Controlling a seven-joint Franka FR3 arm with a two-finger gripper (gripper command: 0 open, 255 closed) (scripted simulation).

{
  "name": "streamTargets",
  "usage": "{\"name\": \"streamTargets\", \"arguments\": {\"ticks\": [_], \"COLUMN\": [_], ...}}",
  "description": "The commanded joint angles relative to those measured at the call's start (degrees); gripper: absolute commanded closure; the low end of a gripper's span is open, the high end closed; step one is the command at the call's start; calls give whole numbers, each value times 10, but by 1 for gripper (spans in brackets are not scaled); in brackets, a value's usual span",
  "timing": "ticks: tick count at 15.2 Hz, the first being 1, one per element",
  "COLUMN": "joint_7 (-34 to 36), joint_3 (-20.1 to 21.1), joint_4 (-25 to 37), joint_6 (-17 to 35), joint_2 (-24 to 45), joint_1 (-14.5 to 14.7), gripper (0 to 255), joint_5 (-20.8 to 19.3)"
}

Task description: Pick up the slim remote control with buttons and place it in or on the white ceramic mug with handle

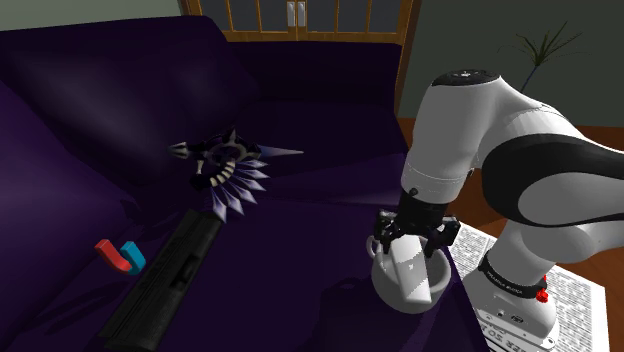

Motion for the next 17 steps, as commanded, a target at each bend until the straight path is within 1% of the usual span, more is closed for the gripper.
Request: {"name": "streamTargets", "arguments": {"ticks": [1,5,9,17], "joint_7": [0,0,6,6], "joint_3": [0,0,-41,-41], "joint_4": [0,0,62,62], "joint_6": [0,0,-67,-67], "joint_2": [0,0,-5,-5], "joint_1": [0,0,-11,-10], "gripper": [0,0,0,0], "joint_5": [0,0,-37,-37]}}
